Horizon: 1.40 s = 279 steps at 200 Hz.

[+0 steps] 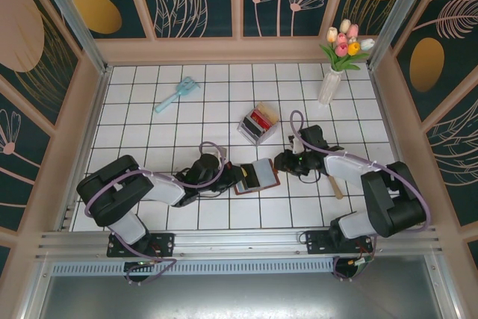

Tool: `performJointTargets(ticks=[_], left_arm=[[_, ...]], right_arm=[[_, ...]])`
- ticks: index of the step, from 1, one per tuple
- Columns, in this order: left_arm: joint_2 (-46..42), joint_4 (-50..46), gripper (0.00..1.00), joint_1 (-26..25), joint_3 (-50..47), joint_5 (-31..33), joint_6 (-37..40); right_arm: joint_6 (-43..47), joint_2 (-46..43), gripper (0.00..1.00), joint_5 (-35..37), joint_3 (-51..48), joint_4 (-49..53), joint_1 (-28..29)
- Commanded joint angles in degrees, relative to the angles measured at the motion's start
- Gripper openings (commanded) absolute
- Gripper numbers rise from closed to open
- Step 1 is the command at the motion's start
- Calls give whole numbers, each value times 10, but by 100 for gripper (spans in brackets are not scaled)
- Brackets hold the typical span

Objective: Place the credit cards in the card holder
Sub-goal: Insert the credit card into the card slot.

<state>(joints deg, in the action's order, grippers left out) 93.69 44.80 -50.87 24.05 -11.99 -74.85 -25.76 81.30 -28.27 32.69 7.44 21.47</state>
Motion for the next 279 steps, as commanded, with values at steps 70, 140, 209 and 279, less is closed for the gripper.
performJointTargets(ticks=[70,140,209,279], left_arm=[[42,32,0,-8,32,3,-13],[61,57,2,-9,21,7,-44],[23,18,1,-10,-11,23,-122],[39,-29,3,-11,49,1,-86]], right_arm=[[14,38,24,-7,2,-21,25],[11,44,19,1,7,-15,40],[8,41,19,33,18,0,43],[5,52,19,19,23,-8,43]])
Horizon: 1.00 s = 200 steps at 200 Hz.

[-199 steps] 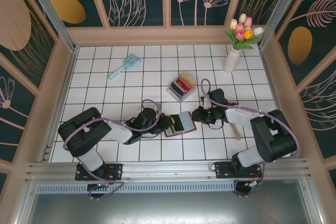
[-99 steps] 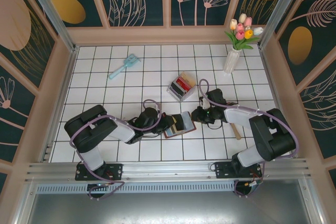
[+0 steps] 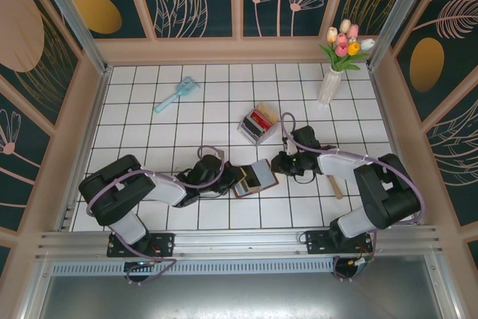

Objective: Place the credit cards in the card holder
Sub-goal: Insert the credit card into the card slot.

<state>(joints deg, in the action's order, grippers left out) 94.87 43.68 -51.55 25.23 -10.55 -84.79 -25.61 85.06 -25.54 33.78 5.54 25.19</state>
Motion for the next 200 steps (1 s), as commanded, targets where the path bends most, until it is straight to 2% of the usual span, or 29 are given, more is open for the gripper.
performJointTargets(ticks=[1,24,88,124,158,188,200], left_arm=[[28,-18,3,-4,39,-14,14],[56,-28,2,-4,55,-23,15],[37,-32,2,-5,30,-28,21],[13,-50,0,-4,11,-44,39],[30,-70,0,-4,31,-80,71],[30,-113,0,-5,38,-63,89],[42,-102,0,-6,37,-56,79]], right_arm=[[4,15,19,-9,12,11,6],[6,13,19,-7,15,15,7],[9,15,18,-4,20,19,9],[10,19,18,0,21,20,8],[11,23,18,-2,21,18,9],[11,22,17,-14,19,15,9],[12,23,15,-23,17,11,10]])
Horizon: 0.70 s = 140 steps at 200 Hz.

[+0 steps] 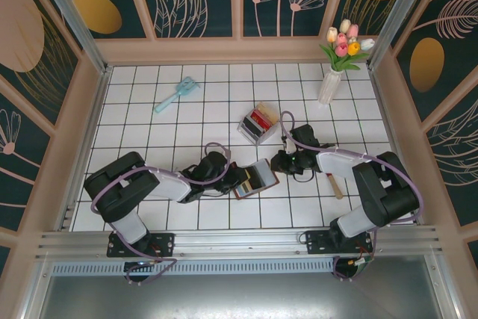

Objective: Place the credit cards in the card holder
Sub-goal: Insert the credit card into the card slot.

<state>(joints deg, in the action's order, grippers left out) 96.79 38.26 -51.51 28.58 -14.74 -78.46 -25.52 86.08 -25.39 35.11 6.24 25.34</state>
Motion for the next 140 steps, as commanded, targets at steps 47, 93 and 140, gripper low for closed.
performJointTargets(ticks=[47,93,140], left_arm=[[63,16,10,-6,39,-9,0],[41,-8,28,-5,29,2,9],[-4,-60,24,-6,34,11,43]], right_arm=[[14,15,16,-40,1,5,8],[17,16,16,-31,9,15,8],[16,17,17,-48,6,12,8]])
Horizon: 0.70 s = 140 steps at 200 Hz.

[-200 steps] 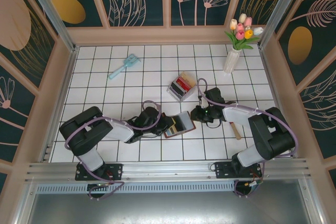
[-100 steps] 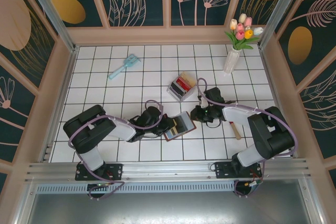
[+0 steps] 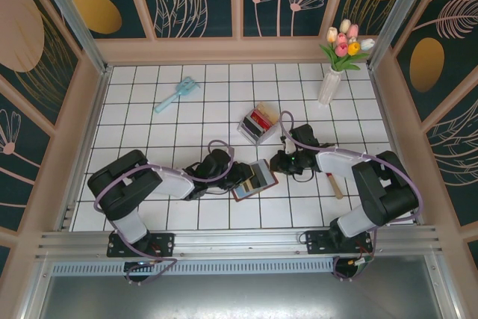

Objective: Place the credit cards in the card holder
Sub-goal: Insert the credit card into the card slot.

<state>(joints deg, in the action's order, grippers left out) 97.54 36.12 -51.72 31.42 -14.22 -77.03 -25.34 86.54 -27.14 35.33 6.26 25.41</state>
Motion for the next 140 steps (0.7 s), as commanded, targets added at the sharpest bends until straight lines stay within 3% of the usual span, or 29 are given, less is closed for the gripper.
performJointTargets(ticks=[1,39,54,111,140], left_arm=[[-11,-39,24,-3,8,5,29],[41,-37,15,-4,58,-26,34],[57,-45,26,-4,83,-39,40],[63,-45,40,-5,97,-63,60],[20,-149,46,-4,84,3,79]], right_arm=[[14,12,17,-32,4,12,8],[7,3,13,-62,-7,1,10],[3,4,13,-68,-10,4,13],[-12,-16,14,-44,-16,7,16],[-18,-40,15,40,-6,37,16]])
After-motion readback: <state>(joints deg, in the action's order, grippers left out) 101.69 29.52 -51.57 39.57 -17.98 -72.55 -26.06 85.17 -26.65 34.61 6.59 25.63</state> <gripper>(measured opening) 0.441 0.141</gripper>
